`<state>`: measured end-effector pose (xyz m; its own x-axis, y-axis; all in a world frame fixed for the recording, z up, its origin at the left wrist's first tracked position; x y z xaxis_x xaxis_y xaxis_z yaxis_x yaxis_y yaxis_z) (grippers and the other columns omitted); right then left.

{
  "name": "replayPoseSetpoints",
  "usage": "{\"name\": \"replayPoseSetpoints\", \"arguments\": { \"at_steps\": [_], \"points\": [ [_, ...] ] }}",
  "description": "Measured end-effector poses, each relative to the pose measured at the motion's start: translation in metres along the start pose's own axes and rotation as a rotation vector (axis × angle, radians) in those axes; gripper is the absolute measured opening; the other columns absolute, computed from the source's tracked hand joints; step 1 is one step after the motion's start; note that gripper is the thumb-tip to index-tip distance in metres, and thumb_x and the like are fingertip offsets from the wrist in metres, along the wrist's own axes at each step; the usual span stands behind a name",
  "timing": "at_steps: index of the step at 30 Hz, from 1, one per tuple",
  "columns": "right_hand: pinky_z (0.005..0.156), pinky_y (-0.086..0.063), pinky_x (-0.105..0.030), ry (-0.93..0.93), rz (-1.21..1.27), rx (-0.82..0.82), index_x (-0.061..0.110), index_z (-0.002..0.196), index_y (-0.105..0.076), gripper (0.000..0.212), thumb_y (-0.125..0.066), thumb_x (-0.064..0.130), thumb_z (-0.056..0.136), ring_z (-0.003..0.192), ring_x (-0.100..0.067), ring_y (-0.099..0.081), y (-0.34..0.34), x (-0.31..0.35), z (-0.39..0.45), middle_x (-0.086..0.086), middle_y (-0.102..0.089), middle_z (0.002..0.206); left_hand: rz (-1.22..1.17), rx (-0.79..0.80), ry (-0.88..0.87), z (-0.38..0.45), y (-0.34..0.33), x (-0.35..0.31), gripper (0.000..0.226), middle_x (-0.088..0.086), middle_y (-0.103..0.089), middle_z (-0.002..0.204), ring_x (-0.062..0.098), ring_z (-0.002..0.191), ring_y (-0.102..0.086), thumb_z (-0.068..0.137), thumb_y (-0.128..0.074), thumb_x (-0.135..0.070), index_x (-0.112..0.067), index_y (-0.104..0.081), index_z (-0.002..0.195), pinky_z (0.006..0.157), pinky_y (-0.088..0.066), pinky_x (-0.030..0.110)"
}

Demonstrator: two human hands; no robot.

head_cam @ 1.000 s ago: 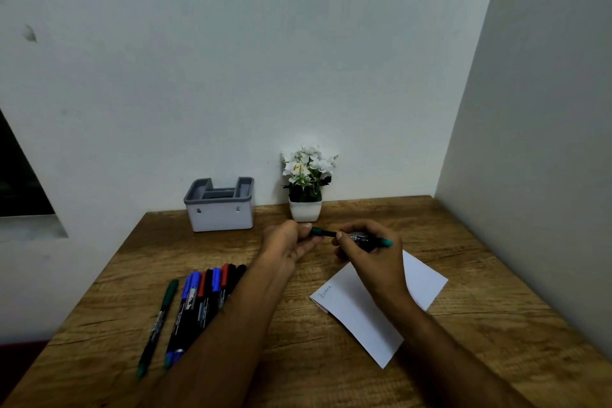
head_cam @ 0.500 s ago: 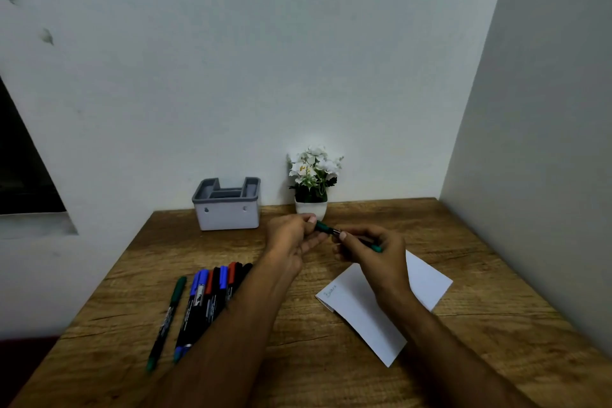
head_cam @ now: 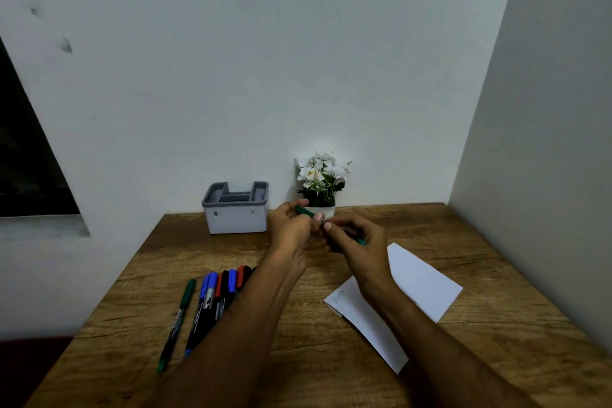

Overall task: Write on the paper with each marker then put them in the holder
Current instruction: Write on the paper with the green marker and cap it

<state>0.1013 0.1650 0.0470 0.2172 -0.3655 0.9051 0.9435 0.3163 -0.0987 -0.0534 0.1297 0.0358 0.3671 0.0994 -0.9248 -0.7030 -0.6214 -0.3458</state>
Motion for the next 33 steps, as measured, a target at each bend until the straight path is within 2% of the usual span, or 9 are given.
{"name": "replayPoseSetpoints", "arguments": {
  "at_steps": [2,5,8,12,15,18,21,29,33],
  "points": [
    [0.073,-0.063,-0.034,-0.011,-0.059,0.048,0.010,0.103,-0.078,0.019,-0.082,0.006,0.084,0.087,-0.020,-0.076,-0.013,-0.005,0.003,-0.007,-0.079,0.094,-0.009,-0.035,-0.009,0.004,0.008,-0.004,0.038,0.018,-0.071,0.106,0.027,0.096,-0.071,0.079,-0.070,0.012,-0.013,-0.063,0.105,0.084,-0.060,0.047],
    [0.082,-0.059,-0.021,-0.019,-0.252,0.187,0.021,0.111,-0.071,0.038,-0.089,0.014,0.078,0.097,-0.008,-0.072,-0.032,-0.016,0.005,0.005,-0.075,0.104,0.003,-0.123,-0.076,0.009,0.029,-0.022,0.045,0.017,-0.074,0.099,0.025,0.086,-0.074,0.077,-0.077,0.007,-0.009,-0.060,0.115,0.078,-0.062,0.040],
    [0.084,-0.052,-0.016,-0.056,-0.581,0.286,0.018,0.125,-0.068,0.053,-0.089,0.028,0.076,0.100,-0.007,-0.068,-0.045,-0.033,0.008,0.005,-0.073,0.112,0.147,-0.142,-0.248,0.014,0.046,-0.055,0.041,0.011,-0.075,0.094,0.019,0.084,-0.074,0.076,-0.080,-0.001,-0.003,-0.066,0.114,0.070,-0.060,0.028],
    [0.091,-0.047,-0.021,0.048,-0.928,0.419,0.016,0.128,-0.068,0.048,-0.077,0.037,0.085,0.115,-0.015,-0.064,-0.065,-0.041,0.007,0.000,-0.069,0.125,0.363,-0.212,-0.502,0.015,0.061,-0.107,0.028,0.001,-0.073,0.084,0.004,0.074,-0.068,0.076,-0.081,-0.003,-0.004,-0.071,0.103,0.069,-0.057,0.019],
    [0.089,-0.048,-0.029,0.176,-1.062,0.509,0.012,0.123,-0.068,0.040,-0.066,0.038,0.093,0.112,-0.021,-0.060,-0.085,-0.041,0.004,-0.005,-0.066,0.121,0.484,-0.266,-0.614,0.020,0.062,-0.135,0.028,0.005,-0.074,0.087,0.007,0.075,-0.065,0.076,-0.081,-0.003,-0.003,-0.073,0.103,0.073,-0.055,0.020],
    [0.078,-0.046,-0.031,0.280,-1.116,0.544,0.010,0.108,-0.069,0.030,-0.060,0.037,0.097,0.100,-0.022,-0.058,-0.101,-0.040,0.004,-0.006,-0.062,0.113,0.537,-0.294,-0.659,0.033,0.059,-0.151,0.027,0.007,-0.076,0.088,0.013,0.080,-0.070,0.074,-0.083,-0.007,-0.006,-0.075,0.100,0.081,-0.058,0.030],
    [0.076,-0.042,-0.030,0.332,-1.135,0.559,0.010,0.104,-0.067,0.028,-0.056,0.036,0.099,0.100,-0.021,-0.056,-0.111,-0.044,0.007,-0.007,-0.060,0.114,0.558,-0.312,-0.662,0.048,0.056,-0.158,0.028,0.007,-0.076,0.089,0.016,0.080,-0.071,0.074,-0.083,-0.009,-0.006,-0.075,0.101,0.083,-0.059,0.034],
    [0.079,-0.042,-0.030,0.362,-1.141,0.559,0.010,0.106,-0.067,0.034,-0.049,0.038,0.104,0.100,-0.020,-0.054,-0.112,-0.063,0.011,-0.007,-0.059,0.114,0.604,-0.308,-0.593,0.089,0.054,-0.147,0.032,0.008,-0.075,0.094,0.017,0.086,-0.069,0.075,-0.083,-0.010,-0.005,-0.073,0.105,0.085,-0.056,0.030],
    [0.079,-0.041,-0.029,0.374,-1.143,0.542,0.010,0.107,-0.068,0.036,-0.047,0.040,0.103,0.101,-0.020,-0.054,-0.112,-0.066,0.013,-0.006,-0.059,0.114,0.721,-0.261,-0.536,0.103,0.054,-0.123,0.032,0.009,-0.075,0.097,0.019,0.089,-0.070,0.075,-0.084,-0.012,-0.005,-0.074,0.104,0.084,-0.056,0.030]
  ]
}}
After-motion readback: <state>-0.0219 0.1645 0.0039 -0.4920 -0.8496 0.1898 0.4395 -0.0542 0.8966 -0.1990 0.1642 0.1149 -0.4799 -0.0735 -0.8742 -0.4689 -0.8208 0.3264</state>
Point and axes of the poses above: each hand's wrist, its own z-axis towards the middle knuckle, its own y-axis out of the back of the hand, x = y × z, the point moved 9 cm from there along z, towards the middle knuckle
